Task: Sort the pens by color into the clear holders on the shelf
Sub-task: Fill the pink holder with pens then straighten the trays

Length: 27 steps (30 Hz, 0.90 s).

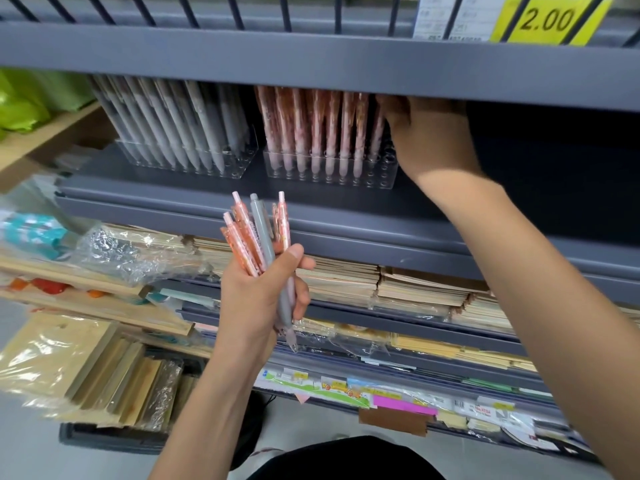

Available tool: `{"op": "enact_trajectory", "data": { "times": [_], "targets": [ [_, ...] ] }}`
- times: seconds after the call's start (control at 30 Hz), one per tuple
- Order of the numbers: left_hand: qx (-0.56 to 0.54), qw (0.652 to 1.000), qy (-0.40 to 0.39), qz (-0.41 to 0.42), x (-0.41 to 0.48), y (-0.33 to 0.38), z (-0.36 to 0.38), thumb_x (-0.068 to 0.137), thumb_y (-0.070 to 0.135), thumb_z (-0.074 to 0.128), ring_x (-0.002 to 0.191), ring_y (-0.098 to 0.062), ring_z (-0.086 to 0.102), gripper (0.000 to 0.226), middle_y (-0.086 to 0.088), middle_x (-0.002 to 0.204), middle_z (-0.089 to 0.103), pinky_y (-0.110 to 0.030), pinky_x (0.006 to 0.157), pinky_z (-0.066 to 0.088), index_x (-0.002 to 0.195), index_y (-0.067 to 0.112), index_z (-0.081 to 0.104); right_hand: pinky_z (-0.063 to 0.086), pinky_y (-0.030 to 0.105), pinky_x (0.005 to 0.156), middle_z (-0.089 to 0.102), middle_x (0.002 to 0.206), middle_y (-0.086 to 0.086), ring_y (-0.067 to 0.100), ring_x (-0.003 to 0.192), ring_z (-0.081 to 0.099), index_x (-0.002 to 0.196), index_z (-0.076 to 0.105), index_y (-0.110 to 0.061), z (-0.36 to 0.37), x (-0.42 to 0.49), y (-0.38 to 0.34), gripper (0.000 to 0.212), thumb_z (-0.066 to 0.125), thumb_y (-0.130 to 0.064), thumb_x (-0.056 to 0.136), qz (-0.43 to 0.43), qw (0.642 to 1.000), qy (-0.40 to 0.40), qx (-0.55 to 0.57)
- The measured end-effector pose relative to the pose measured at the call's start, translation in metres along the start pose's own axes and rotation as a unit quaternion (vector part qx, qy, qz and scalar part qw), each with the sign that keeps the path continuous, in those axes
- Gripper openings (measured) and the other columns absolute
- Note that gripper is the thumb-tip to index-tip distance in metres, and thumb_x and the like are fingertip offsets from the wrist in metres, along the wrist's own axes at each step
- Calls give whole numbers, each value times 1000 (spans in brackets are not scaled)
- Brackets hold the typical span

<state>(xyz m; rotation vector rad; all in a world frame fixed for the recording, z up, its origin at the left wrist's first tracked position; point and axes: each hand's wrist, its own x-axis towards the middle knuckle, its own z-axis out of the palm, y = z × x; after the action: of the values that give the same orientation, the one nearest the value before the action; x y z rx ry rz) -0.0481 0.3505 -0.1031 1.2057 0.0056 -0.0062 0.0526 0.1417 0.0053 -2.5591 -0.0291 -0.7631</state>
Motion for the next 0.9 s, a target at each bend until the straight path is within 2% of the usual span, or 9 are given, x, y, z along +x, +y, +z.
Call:
{"op": "enact_trajectory", "data": {
  "times": [0.23, 0.33, 0.4, 0.43, 0.53, 0.6, 0.67, 0.77, 0.9],
  "targets": [
    [13, 1000, -7, 3, 0, 0, 0, 84, 22, 75, 49, -19, 61, 11, -15, 88, 75, -27, 38, 46, 88, 14, 69, 19, 27, 113, 47, 145, 12, 27, 136, 39, 140, 47, -10, 6, 1, 4, 45, 45, -33, 102, -13, 998, 26, 50],
    [17, 1000, -19, 9, 0, 2, 1, 82, 20, 77, 48, -19, 61, 9, -14, 87, 75, -26, 39, 46, 76, 27, 75, 41, 27, 92, 69, 102, 12, 28, 99, 63, 105, 66, -8, 6, -11, 4, 34, 57, -39, 94, 41, 988, 84, 126],
    [25, 999, -22, 11, 1, 1, 2, 81, 19, 78, 48, -18, 61, 11, -14, 87, 76, -25, 39, 46, 75, 27, 75, 48, 29, 78, 70, 79, 3, 22, 78, 65, 86, 66, -14, 5, -29, -1, 25, 62, -39, 89, 53, 971, 121, 199],
    [25, 999, -24, 11, 1, -1, 2, 80, 18, 78, 47, -18, 62, 9, -15, 87, 76, -25, 39, 46, 76, 25, 74, 50, 30, 73, 69, 77, -4, 16, 74, 65, 84, 67, -20, 5, -40, -5, 18, 64, -37, 87, 52, 962, 96, 251],
    [28, 999, -26, 3, 2, -4, 5, 78, 16, 80, 46, -18, 61, 17, -17, 86, 76, -25, 38, 45, 88, 8, 68, 51, 22, 67, 72, 79, -16, -1, 70, 63, 85, 73, -34, 3, -69, -16, 8, 68, -39, 85, 16, 939, -115, 324],
    [33, 999, -31, 0, 3, -7, 8, 75, 19, 83, 47, -18, 62, 30, -17, 86, 76, -25, 38, 45, 92, 2, 65, 55, 23, 69, 73, 82, -14, 3, 74, 67, 87, 76, -30, 4, -78, -21, 12, 72, -40, 82, -2, 929, -192, 316],
    [39, 998, -44, 6, 4, -9, 10, 71, 23, 86, 48, -19, 63, 35, -18, 86, 76, -25, 38, 46, 93, 2, 67, 56, 26, 70, 73, 79, -10, 8, 74, 67, 86, 77, -24, 5, -82, -23, 17, 76, -39, 79, 1, 930, -214, 300],
    [43, 997, -69, 1, 6, -11, 13, 75, 27, 83, 53, -22, 67, 33, -17, 87, 76, -26, 39, 47, 93, 6, 66, 51, 19, 62, 70, 72, -7, 4, 65, 61, 80, 75, -20, 7, -85, -22, 15, 77, -34, 81, 29, 926, -214, 308],
    [61, 996, -60, -14, 6, -14, 16, 83, 47, 73, 57, -23, 68, 47, -12, 89, 76, -27, 40, 47, 103, 6, 65, 51, 25, 60, 74, 79, 5, 11, 64, 62, 84, 74, -16, 2, -79, -10, 8, 70, -21, 88, 131, 882, -162, 422]
  ]
}}
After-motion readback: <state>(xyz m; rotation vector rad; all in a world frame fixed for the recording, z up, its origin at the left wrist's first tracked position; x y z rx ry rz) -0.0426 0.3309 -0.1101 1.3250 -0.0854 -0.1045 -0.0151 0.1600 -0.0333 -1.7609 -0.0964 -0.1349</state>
